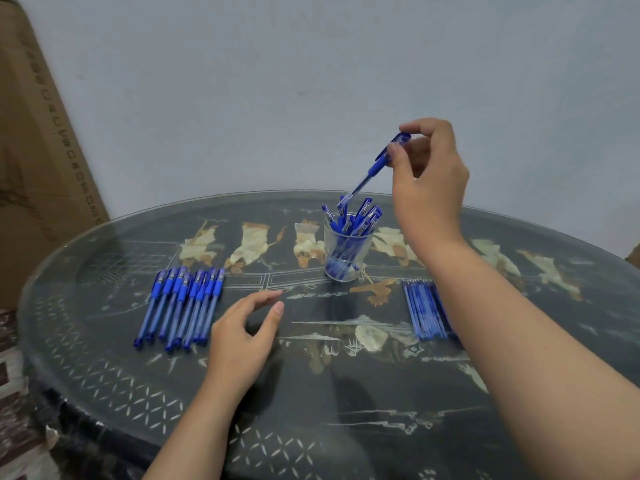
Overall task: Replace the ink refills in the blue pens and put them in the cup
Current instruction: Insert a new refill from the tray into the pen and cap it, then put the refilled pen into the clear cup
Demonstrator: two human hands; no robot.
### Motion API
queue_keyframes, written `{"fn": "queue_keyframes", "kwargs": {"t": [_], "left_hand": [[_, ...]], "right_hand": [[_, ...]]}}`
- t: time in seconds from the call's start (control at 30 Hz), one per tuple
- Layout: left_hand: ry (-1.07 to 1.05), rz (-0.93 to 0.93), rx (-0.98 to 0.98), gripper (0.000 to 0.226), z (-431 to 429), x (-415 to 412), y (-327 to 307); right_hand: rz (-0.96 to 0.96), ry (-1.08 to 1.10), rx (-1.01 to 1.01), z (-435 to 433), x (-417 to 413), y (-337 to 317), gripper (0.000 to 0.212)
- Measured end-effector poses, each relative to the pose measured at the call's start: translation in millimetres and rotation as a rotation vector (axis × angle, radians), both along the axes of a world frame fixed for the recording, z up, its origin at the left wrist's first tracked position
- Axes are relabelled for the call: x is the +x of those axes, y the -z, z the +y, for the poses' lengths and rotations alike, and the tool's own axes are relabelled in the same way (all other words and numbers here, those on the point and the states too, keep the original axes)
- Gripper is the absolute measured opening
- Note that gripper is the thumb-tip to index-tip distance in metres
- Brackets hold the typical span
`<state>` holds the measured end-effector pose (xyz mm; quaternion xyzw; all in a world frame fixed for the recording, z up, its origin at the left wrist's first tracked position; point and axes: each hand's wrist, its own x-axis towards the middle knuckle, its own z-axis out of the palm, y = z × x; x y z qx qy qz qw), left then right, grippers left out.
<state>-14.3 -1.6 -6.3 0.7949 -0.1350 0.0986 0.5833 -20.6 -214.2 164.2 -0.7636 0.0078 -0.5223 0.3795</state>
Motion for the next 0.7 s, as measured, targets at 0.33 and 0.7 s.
{"fn": "queue_keyframes", "kwargs": {"t": [0.33,0.7], "left_hand": [[-0.010,0.060,-0.073,0.016,0,5,5],[-0.020,0.055,-0.064,0.014,0,6,6]], "right_hand": [[0.221,0.038,-0.016,-16,28,27,0.013],[0.426,0.032,-0.111,-18,38,39,0.009]]}}
